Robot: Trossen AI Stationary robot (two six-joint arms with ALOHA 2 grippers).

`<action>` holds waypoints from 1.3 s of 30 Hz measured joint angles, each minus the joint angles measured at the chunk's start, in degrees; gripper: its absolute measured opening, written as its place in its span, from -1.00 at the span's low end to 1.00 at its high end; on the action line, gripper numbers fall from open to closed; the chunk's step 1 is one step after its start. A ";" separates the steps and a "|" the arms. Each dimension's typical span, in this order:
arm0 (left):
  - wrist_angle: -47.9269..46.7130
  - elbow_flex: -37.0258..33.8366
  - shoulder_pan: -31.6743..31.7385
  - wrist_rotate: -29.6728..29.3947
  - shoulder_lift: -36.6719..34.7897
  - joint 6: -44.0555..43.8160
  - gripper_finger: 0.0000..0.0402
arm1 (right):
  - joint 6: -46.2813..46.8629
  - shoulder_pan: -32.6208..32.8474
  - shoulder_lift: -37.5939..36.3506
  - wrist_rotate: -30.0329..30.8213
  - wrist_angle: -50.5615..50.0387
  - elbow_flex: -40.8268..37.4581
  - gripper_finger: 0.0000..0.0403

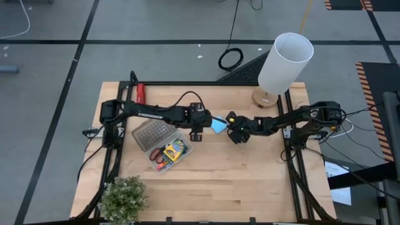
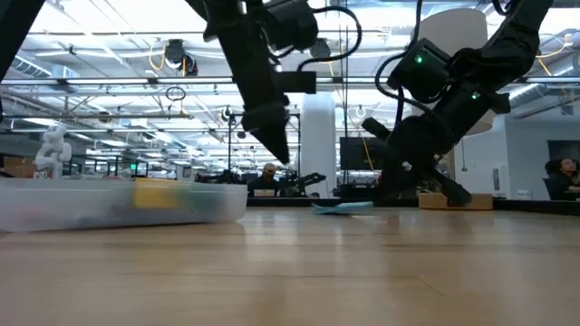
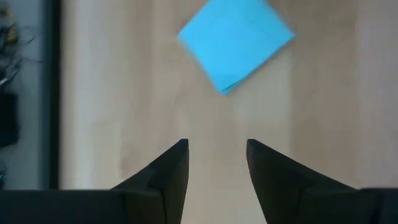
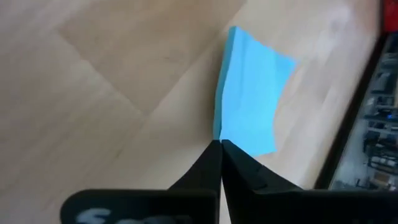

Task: Pack school essentials
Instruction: Put the blue sticky notes into the supply box

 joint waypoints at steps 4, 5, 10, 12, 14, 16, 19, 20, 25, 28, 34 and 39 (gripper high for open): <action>-4.36 0.07 0.12 -1.94 -2.16 -2.06 -0.15 | 0.16 1.27 -1.30 0.09 -0.02 -0.05 -1.00; -5.51 0.07 0.10 -1.90 -2.44 -2.43 -0.15 | 0.34 1.43 -1.78 0.08 0.46 -0.02 -1.00; -4.17 0.05 -1.11 -1.02 -2.92 -1.90 -0.15 | 4.45 1.71 -4.95 0.06 -0.59 0.01 -1.00; -0.53 -0.34 -1.85 -0.89 -2.96 -1.00 -0.15 | 6.03 1.71 -6.19 0.01 -0.79 0.01 -1.00; 4.19 -1.52 -2.83 -0.86 -2.96 0.80 -0.14 | 7.35 1.71 -7.08 -0.03 -1.02 0.06 -1.00; 9.55 -2.82 -3.52 -0.86 -2.95 3.17 -0.09 | 8.24 1.56 -7.84 -0.07 -2.18 0.02 -1.00; 16.38 -4.57 -4.08 -1.50 -2.96 5.36 0.04 | 10.26 1.04 -8.59 -0.15 -2.56 0.03 -1.00; 17.67 -5.35 -4.02 -1.64 -2.96 6.00 0.09 | 10.40 0.82 -8.62 -0.11 -2.66 0.05 -1.00; 17.79 -7.11 -3.52 -0.39 -2.83 7.09 0.28 | 9.99 0.25 -8.12 -1.26 -7.00 0.08 -1.00; 19.01 -7.92 -2.79 2.61 -2.86 7.55 0.22 | 8.63 0.05 -7.81 -3.23 -8.07 0.03 -1.00; 25.05 -10.90 1.18 2.77 -2.86 6.69 -0.35 | 6.68 0.05 -7.29 -5.66 -7.53 0.06 -0.94; 31.19 -12.98 3.58 9.39 -2.32 5.28 -0.89 | 5.36 0.06 -2.99 -5.32 -5.10 0.08 -0.83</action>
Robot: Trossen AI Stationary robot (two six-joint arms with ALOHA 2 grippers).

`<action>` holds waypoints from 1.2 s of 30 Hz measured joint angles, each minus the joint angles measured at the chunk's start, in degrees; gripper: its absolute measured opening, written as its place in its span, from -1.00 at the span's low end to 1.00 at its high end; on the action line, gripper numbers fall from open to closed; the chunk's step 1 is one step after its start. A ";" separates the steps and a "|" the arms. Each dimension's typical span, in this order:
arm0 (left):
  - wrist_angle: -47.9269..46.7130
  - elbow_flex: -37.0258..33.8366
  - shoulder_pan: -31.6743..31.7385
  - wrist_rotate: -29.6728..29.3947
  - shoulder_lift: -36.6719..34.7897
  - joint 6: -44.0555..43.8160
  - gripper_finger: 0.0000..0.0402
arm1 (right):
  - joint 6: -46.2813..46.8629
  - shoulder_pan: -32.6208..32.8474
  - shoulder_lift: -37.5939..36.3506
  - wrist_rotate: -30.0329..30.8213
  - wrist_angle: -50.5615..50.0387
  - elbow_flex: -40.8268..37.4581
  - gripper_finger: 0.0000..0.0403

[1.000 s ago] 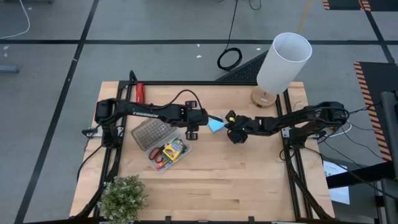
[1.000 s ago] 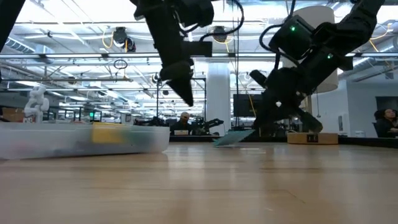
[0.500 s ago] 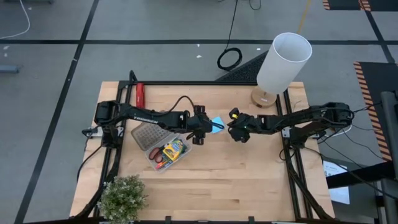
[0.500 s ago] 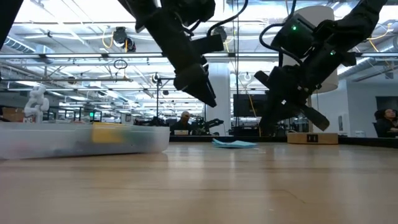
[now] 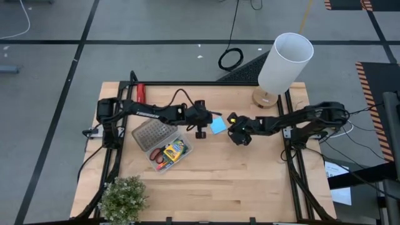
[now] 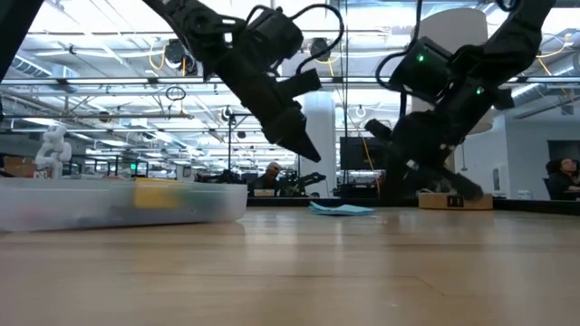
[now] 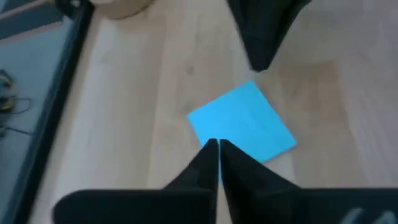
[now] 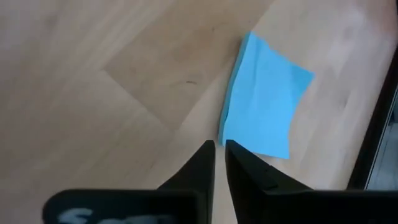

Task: Pack school essentials
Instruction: Put the blue sticky notes into the supply box

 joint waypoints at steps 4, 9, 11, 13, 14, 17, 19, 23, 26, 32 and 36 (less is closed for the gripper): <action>4.55 -0.36 0.22 1.45 2.89 -0.36 -0.94 | -0.76 -0.10 3.69 0.75 4.54 0.04 -0.77; 3.89 0.34 0.47 -0.03 6.98 -0.33 -0.91 | -1.02 -0.12 4.98 1.07 4.23 0.52 -0.72; 3.89 0.69 1.07 0.01 7.41 -0.40 -0.94 | -1.10 -0.12 5.18 1.28 4.48 0.52 -0.71; 4.05 0.74 1.59 0.58 7.69 -0.46 -0.98 | -1.09 -0.25 5.18 1.27 4.63 0.52 -0.70; 3.91 0.74 1.81 0.95 7.75 -0.63 -0.98 | -1.21 -0.38 5.18 1.22 4.66 0.52 -0.69; 3.89 0.74 2.27 1.69 7.79 -1.67 -0.95 | -1.30 -0.46 5.18 0.98 4.74 0.52 -0.67; 3.75 0.76 2.51 3.21 7.79 -1.88 -0.95 | -1.30 -0.47 5.18 1.01 4.78 0.52 -0.65; 3.72 0.76 2.52 4.56 7.79 -2.01 -0.98 | -1.31 -0.45 5.85 1.12 5.35 0.52 -0.61; 3.92 0.76 2.48 5.48 8.38 -2.01 -0.96 | -1.34 -0.45 7.44 1.23 6.36 0.55 -0.60; 3.52 0.76 2.51 5.50 8.93 -1.84 -0.98 | -2.40 -0.47 9.96 2.36 8.32 0.66 -0.69; 3.68 0.77 2.48 5.50 8.93 -1.62 -0.95 | -2.43 -1.10 10.05 1.80 7.92 0.63 -0.83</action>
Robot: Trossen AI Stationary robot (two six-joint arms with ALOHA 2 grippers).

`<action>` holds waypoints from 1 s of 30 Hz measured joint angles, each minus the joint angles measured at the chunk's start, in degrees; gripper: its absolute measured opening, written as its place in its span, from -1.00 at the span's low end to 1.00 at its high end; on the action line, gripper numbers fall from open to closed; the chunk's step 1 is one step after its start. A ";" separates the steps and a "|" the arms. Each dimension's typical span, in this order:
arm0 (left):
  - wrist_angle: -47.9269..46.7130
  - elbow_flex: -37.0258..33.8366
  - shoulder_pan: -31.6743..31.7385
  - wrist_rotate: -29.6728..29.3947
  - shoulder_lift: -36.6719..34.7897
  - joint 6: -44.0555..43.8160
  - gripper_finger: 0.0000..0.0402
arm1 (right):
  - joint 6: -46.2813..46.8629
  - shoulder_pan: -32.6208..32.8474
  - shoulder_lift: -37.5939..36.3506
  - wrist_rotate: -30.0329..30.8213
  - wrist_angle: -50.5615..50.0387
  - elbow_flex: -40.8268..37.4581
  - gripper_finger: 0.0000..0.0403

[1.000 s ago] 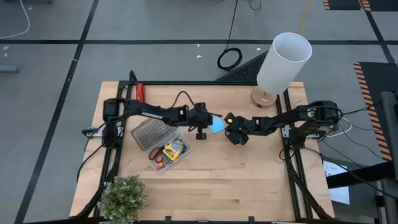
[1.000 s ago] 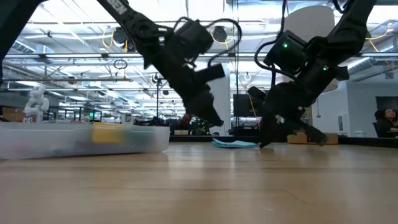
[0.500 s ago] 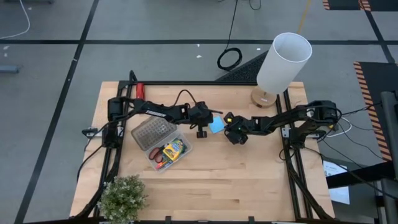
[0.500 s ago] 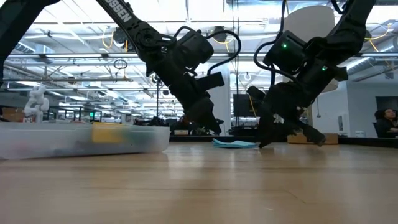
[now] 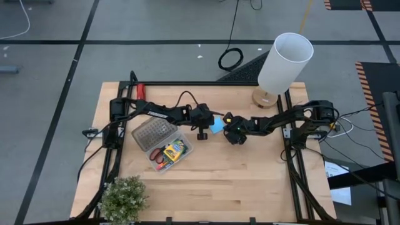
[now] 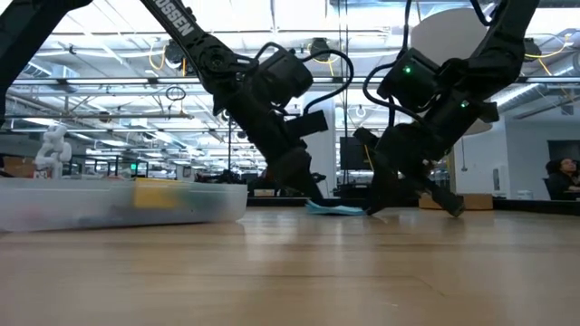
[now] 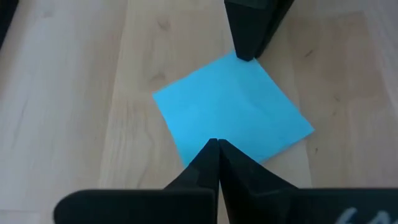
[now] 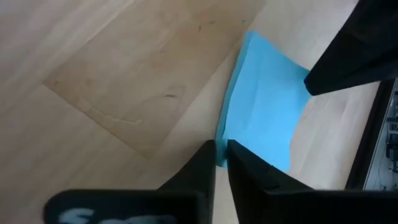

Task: Pack school essentials
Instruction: Put the blue sticky notes into the supply box

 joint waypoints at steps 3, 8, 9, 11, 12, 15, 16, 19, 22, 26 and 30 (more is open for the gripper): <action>-0.49 -0.01 0.00 0.00 0.00 0.20 -0.97 | 0.04 -0.29 0.07 -0.13 -0.21 -0.04 -0.96; -2.37 -0.01 -0.79 -1.81 -1.36 1.53 -0.95 | 0.05 -0.35 -0.03 -0.02 -0.27 -0.09 -0.99; -2.89 -0.01 -1.16 -2.68 -2.23 1.63 -0.93 | 0.12 -0.35 -0.46 0.11 -0.34 -0.09 -0.99; -3.69 -0.01 -1.90 -3.76 -4.10 2.06 -0.88 | 1.15 -0.42 -1.36 0.27 -0.11 -0.11 -0.99; -4.27 0.01 -2.35 -4.05 -5.12 2.45 -0.86 | 1.72 -0.42 -2.23 0.39 -0.24 -0.12 -1.00; -5.50 0.01 -3.81 -4.42 -7.86 3.80 -0.76 | 3.70 -0.44 -4.98 0.39 -1.61 -0.48 -1.00; -5.90 -0.01 -4.47 -4.44 -8.83 4.25 -0.72 | 4.59 -0.44 -5.86 0.29 -1.81 -0.48 -1.00; -3.98 0.12 -6.69 -4.76 -10.26 5.64 -0.53 | 6.52 -0.46 -8.50 -2.32 -2.49 -0.39 -1.00; -2.74 0.01 -8.47 -6.18 -10.07 7.96 -0.29 | 7.80 -0.42 -9.85 -2.82 -2.67 -0.39 -1.00; -2.39 -0.04 -9.59 -10.12 -8.89 9.64 0.00 | 9.09 -0.44 -11.66 -4.12 -3.33 -0.31 -1.00; -1.57 -0.04 -9.52 -10.49 -7.56 10.55 0.19 | 9.64 -0.44 -12.91 -4.24 -3.75 -0.31 -1.00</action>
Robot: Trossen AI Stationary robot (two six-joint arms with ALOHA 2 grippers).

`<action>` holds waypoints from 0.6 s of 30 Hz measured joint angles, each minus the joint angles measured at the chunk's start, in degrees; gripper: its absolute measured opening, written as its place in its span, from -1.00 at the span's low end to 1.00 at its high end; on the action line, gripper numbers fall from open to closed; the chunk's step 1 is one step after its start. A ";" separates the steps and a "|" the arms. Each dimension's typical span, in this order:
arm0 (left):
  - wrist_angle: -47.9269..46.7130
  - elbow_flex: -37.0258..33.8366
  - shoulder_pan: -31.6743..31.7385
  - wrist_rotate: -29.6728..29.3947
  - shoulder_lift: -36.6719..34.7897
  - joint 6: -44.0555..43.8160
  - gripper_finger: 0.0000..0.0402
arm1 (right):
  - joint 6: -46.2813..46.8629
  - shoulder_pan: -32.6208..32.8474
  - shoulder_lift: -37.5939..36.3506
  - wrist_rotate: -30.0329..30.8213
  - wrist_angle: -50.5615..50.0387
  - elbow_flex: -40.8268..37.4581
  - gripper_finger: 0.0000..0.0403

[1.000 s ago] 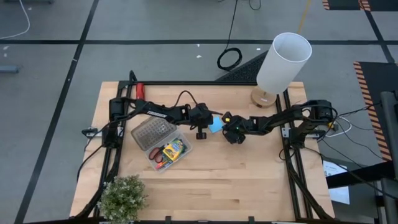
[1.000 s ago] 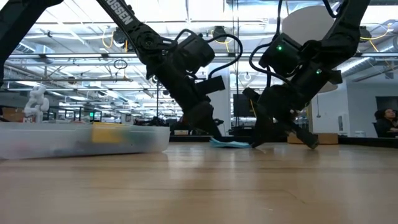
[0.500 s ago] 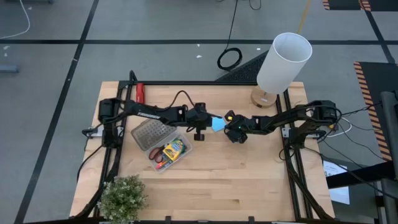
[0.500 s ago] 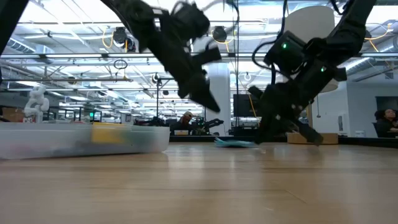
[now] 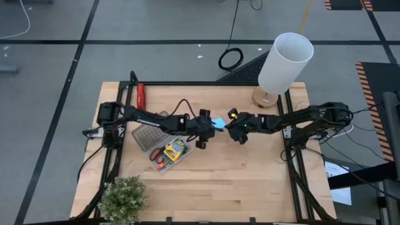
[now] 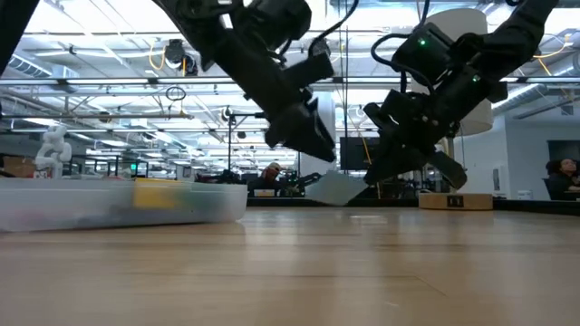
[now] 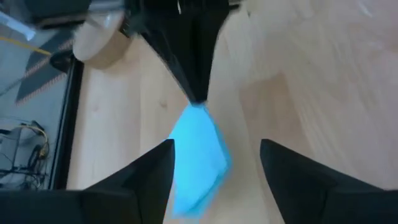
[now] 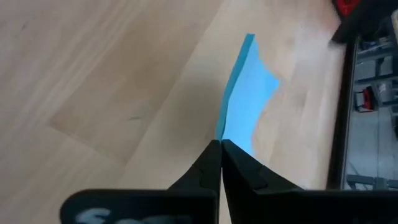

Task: Pack school essentials
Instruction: Put the blue sticky notes into the supply box

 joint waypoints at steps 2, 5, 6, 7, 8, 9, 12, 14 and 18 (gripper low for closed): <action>1.33 0.08 0.36 0.39 0.97 0.30 0.22 | 0.47 -0.30 -0.53 -0.04 -0.36 0.09 -1.00; 1.91 0.04 0.97 1.27 2.68 1.98 0.18 | 1.10 -1.19 -0.78 -1.42 -0.88 0.07 -1.00; 1.24 0.03 1.07 1.22 2.87 2.42 0.15 | 1.52 -1.30 -0.89 -1.50 -1.33 0.06 -1.00; 0.82 -0.04 1.19 1.18 3.26 2.74 0.12 | 1.86 -1.56 -0.99 -1.54 -1.41 0.02 -1.00; 2.05 -0.01 1.38 0.86 3.90 3.19 0.08 | 1.99 -1.90 -0.99 -1.74 -1.21 0.06 -1.00; 2.85 0.07 1.45 -0.12 4.27 3.74 0.04 | 2.05 -2.05 -0.99 -2.40 -1.28 0.11 -1.00; 3.30 0.00 1.54 -3.34 5.20 5.49 -0.10 | 2.47 -2.31 -0.99 -3.01 -1.33 0.06 -1.00; 3.92 0.00 1.57 -4.18 5.41 5.99 -0.20 | 2.49 -2.31 -0.99 -3.02 -1.49 0.04 -1.00; 5.30 0.00 1.54 -4.44 5.39 6.17 -0.46 | 2.80 -2.31 -0.99 -3.02 -1.09 0.07 -1.00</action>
